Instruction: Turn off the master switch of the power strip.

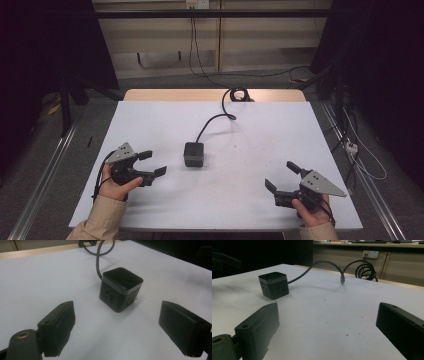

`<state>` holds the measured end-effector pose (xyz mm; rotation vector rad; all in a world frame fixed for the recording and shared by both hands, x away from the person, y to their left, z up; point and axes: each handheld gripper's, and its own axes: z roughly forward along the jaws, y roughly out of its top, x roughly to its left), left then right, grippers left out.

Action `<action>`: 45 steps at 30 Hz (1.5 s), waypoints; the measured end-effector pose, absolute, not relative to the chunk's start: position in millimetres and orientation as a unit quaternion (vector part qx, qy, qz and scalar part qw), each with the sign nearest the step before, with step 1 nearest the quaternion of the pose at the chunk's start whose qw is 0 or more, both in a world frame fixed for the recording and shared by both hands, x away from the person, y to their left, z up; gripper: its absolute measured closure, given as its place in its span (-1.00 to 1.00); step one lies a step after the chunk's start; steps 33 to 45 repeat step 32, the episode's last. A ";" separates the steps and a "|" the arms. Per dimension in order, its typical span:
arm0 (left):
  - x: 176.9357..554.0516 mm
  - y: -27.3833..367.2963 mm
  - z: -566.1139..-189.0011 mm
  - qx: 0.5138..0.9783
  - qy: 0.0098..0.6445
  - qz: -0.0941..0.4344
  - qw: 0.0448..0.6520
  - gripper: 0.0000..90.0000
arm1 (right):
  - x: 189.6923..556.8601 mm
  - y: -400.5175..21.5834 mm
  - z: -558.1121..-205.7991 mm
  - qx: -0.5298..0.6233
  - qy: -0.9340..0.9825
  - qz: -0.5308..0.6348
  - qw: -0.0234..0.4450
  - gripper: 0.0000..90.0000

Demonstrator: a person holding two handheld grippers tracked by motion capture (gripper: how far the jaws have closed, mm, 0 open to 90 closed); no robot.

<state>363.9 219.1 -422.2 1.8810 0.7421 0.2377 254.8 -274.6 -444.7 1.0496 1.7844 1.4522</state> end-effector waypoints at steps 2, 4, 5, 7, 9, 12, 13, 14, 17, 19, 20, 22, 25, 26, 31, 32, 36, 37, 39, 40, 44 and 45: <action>363.3 220.1 -423.0 0.786 0.312 0.100 0.524 -0.71 | 254.8 -274.7 -444.7 0.396 0.673 0.547 0.302 -0.90; 362.7 221.6 -424.5 0.786 0.313 0.101 0.523 -0.70 | 254.7 -274.6 -444.7 0.396 0.673 0.547 0.302 -0.90; 362.7 222.9 -425.2 0.787 0.314 0.101 0.521 -0.71 | 254.7 -274.6 -444.7 0.396 0.673 0.547 0.302 -0.90; 362.3 225.0 -426.2 0.786 0.317 0.101 0.521 -0.71 | 254.6 -274.8 -444.6 0.396 0.672 0.547 0.302 -0.90; 361.4 228.1 -427.1 0.785 0.317 0.102 0.522 -0.71 | 254.6 -275.1 -444.6 0.396 0.672 0.547 0.302 -0.90; 360.0 231.7 -428.3 0.784 0.320 0.104 0.521 -0.71 | 254.7 -275.1 -444.9 0.397 0.672 0.547 0.302 -0.90; 359.6 232.9 -428.6 0.784 0.320 0.103 0.522 -0.71 | 254.8 -275.0 -445.0 0.397 0.673 0.547 0.302 -0.90; 359.3 233.8 -428.9 0.784 0.320 0.105 0.522 -0.71 | 254.8 -274.8 -445.0 0.396 0.673 0.547 0.302 -0.90; 357.6 235.7 -430.2 0.784 0.322 0.103 0.521 -0.71 | 254.8 -274.6 -445.1 0.396 0.673 0.547 0.301 -0.90; 356.7 237.0 -431.0 0.784 0.321 0.103 0.522 -0.71 | 254.9 -274.7 -445.3 0.396 0.674 0.546 0.301 -0.90; 356.3 237.8 -431.4 0.783 0.322 0.105 0.521 -0.71 | 254.9 -274.7 -445.3 0.397 0.673 0.546 0.301 -0.90; 355.8 239.6 -432.5 0.782 0.324 0.104 0.522 -0.71 | 254.8 -274.8 -445.3 0.398 0.673 0.547 0.301 -0.90; 355.3 242.0 -433.6 0.782 0.325 0.106 0.521 -0.71 | 254.9 -275.3 -445.6 0.398 0.672 0.547 0.301 -0.90; 354.9 242.1 -433.9 0.781 0.327 0.105 0.522 -0.71 | 255.0 -275.5 -445.7 0.398 0.672 0.547 0.301 -0.90; 354.7 241.9 -433.2 0.781 0.325 0.107 0.521 -0.72 | 255.3 -275.6 -446.0 0.399 0.673 0.546 0.300 -0.90; 354.9 241.5 -433.0 0.780 0.326 0.107 0.523 -0.73 | 255.3 -275.6 -446.2 0.398 0.674 0.545 0.300 -0.90; 354.9 241.5 -433.0 0.780 0.326 0.107 0.523 -0.73 | 255.3 -275.6 -446.2 0.398 0.674 0.545 0.300 -0.90; 354.9 241.5 -433.0 0.780 0.326 0.107 0.523 -0.73 | 255.3 -275.6 -446.2 0.398 0.674 0.545 0.300 -0.90; 354.9 241.5 -433.0 0.780 0.326 0.107 0.523 -0.73 | 255.3 -275.6 -446.2 0.398 0.674 0.545 0.300 -0.90; 354.9 241.5 -433.0 0.780 0.326 0.107 0.523 -0.73 | 255.3 -275.6 -446.2 0.398 0.674 0.545 0.300 -0.90; 354.9 241.5 -433.0 0.780 0.326 0.107 0.523 -0.73 | 255.3 -275.6 -446.2 0.398 0.674 0.545 0.300 -0.90; 354.9 241.5 -433.0 0.780 0.326 0.107 0.523 -0.73 | 255.3 -275.6 -446.2 0.398 0.674 0.545 0.300 -0.90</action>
